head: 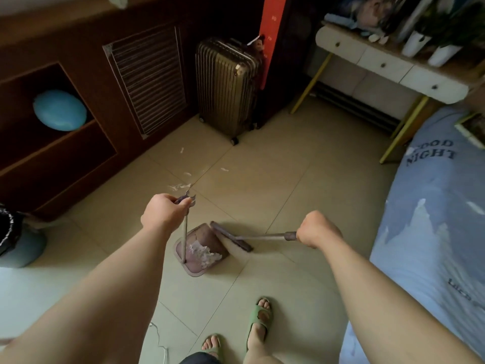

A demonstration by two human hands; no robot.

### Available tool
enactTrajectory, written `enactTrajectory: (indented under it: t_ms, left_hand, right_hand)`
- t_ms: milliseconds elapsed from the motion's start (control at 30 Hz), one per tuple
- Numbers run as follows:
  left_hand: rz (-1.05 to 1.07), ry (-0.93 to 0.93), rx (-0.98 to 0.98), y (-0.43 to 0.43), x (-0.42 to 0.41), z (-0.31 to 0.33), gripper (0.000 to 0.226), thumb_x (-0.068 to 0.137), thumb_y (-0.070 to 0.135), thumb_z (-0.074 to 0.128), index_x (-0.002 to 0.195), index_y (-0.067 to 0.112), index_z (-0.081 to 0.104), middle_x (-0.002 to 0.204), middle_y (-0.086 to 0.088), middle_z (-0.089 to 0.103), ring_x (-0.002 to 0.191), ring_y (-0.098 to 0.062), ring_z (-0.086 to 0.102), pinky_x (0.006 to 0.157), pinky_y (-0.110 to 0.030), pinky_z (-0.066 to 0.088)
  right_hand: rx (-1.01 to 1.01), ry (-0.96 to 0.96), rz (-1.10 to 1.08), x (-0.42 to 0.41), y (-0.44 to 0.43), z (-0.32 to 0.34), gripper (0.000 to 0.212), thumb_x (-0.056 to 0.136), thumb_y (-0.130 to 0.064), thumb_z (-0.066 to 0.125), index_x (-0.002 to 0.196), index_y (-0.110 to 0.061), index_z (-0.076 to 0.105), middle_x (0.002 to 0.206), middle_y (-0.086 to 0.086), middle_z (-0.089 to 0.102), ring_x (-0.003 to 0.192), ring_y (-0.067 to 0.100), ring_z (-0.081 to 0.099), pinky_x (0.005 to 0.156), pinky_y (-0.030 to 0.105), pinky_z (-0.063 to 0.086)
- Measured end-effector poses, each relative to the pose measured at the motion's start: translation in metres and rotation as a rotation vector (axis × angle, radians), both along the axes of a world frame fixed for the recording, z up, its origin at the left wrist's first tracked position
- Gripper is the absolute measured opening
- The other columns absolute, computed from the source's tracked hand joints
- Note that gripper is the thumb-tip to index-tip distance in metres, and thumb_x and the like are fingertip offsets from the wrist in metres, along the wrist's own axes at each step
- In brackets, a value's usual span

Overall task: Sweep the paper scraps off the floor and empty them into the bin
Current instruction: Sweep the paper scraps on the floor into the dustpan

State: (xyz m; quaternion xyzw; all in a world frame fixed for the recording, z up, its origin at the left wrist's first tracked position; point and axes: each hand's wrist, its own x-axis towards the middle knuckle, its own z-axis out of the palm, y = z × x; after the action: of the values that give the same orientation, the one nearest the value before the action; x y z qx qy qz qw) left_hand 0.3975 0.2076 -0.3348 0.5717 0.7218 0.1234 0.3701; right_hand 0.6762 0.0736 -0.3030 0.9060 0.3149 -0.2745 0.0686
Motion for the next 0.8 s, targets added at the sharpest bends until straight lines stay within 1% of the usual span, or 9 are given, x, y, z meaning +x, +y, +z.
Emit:
enactTrajectory:
  t_ms: [133, 200, 267, 367, 467, 533, 600, 733, 800]
  left_hand:
    - [-0.020, -0.030, -0.015, 0.006, 0.040, 0.002, 0.038, 0.080, 0.054, 0.067, 0.068, 0.019, 0.074, 0.053, 0.006, 0.059, 0.064, -0.027, 0.059, 0.082, -0.039, 0.052]
    - [-0.038, -0.035, -0.010, 0.011, 0.063, 0.004, 0.035, 0.082, 0.052, 0.065, 0.068, 0.021, 0.074, 0.051, 0.010, 0.058, 0.064, -0.025, 0.060, 0.084, -0.040, 0.050]
    - [-0.050, -0.038, -0.003, 0.017, 0.088, 0.005, 0.035, 0.083, 0.051, 0.064, 0.069, 0.020, 0.074, 0.049, 0.009, 0.056, 0.060, -0.020, 0.058, 0.082, -0.038, 0.048]
    - [-0.073, -0.035, 0.001, 0.029, 0.125, 0.006, 0.038, 0.085, 0.051, 0.063, 0.067, 0.020, 0.073, 0.051, 0.009, 0.057, 0.061, -0.019, 0.057, 0.084, -0.038, 0.047]
    - [-0.101, -0.025, 0.009, 0.040, 0.153, 0.005, 0.040, 0.086, 0.053, 0.063, 0.065, 0.020, 0.071, 0.054, 0.009, 0.057, 0.065, -0.021, 0.057, 0.079, -0.037, 0.043]
    - [-0.108, -0.014, 0.018, 0.046, 0.174, 0.002, 0.041, 0.087, 0.054, 0.063, 0.065, 0.020, 0.071, 0.055, 0.007, 0.058, 0.067, -0.023, 0.058, 0.082, -0.037, 0.044]
    - [-0.112, -0.006, 0.024, 0.051, 0.192, 0.000, 0.042, 0.088, 0.053, 0.062, 0.063, 0.020, 0.069, 0.056, 0.006, 0.058, 0.068, -0.023, 0.058, 0.084, -0.037, 0.045]
    - [-0.105, 0.013, 0.024, 0.058, 0.217, -0.004, 0.042, 0.089, 0.050, 0.061, 0.059, 0.021, 0.067, 0.059, 0.004, 0.061, 0.072, -0.025, 0.061, 0.085, -0.038, 0.046]
    - [-0.093, 0.024, 0.030, 0.063, 0.231, -0.007, 0.042, 0.089, 0.051, 0.061, 0.059, 0.022, 0.067, 0.060, 0.004, 0.062, 0.075, -0.026, 0.063, 0.086, -0.038, 0.047]
  right_hand:
    - [0.047, -0.084, -0.079, 0.033, -0.002, -0.001, 0.006, 0.086, -0.019, 0.060, 0.089, -0.016, 0.057, 0.108, 0.008, 0.068, 0.087, 0.028, 0.059, 0.070, 0.026, 0.040]
    - [0.059, -0.093, -0.127, 0.056, -0.006, -0.003, 0.016, 0.088, -0.016, 0.057, 0.102, -0.013, 0.063, 0.116, 0.009, 0.066, 0.102, 0.029, 0.064, 0.072, 0.026, 0.040]
    - [0.071, -0.080, -0.172, 0.082, -0.009, -0.004, 0.024, 0.089, -0.013, 0.055, 0.111, -0.008, 0.063, 0.118, 0.011, 0.066, 0.106, 0.031, 0.063, 0.073, 0.027, 0.041]
    - [0.080, -0.055, -0.258, 0.122, -0.013, -0.007, 0.019, 0.089, -0.011, 0.056, 0.105, -0.005, 0.064, 0.109, 0.014, 0.067, 0.102, 0.033, 0.064, 0.072, 0.027, 0.042]
    - [0.078, -0.035, -0.337, 0.156, -0.015, -0.014, 0.003, 0.088, -0.009, 0.056, 0.088, -0.006, 0.057, 0.085, 0.010, 0.059, 0.085, 0.031, 0.060, 0.069, 0.028, 0.043]
    - [0.068, -0.027, -0.375, 0.180, -0.013, -0.019, 0.011, 0.087, -0.006, 0.054, 0.077, -0.006, 0.052, 0.073, 0.007, 0.052, 0.079, 0.030, 0.055, 0.066, 0.028, 0.042]
    - [0.060, -0.010, -0.400, 0.198, -0.009, -0.024, 0.018, 0.087, -0.005, 0.054, 0.070, -0.007, 0.048, 0.070, 0.006, 0.050, 0.079, 0.030, 0.056, 0.066, 0.028, 0.042]
    - [0.045, 0.052, -0.405, 0.208, 0.009, -0.035, 0.004, 0.086, -0.007, 0.056, 0.084, -0.005, 0.057, 0.097, 0.015, 0.067, 0.092, 0.031, 0.065, 0.067, 0.028, 0.043]
    - [0.054, 0.086, -0.392, 0.207, 0.026, -0.042, 0.015, 0.085, -0.008, 0.056, 0.097, -0.004, 0.065, 0.108, 0.016, 0.069, 0.099, 0.030, 0.068, 0.067, 0.027, 0.044]
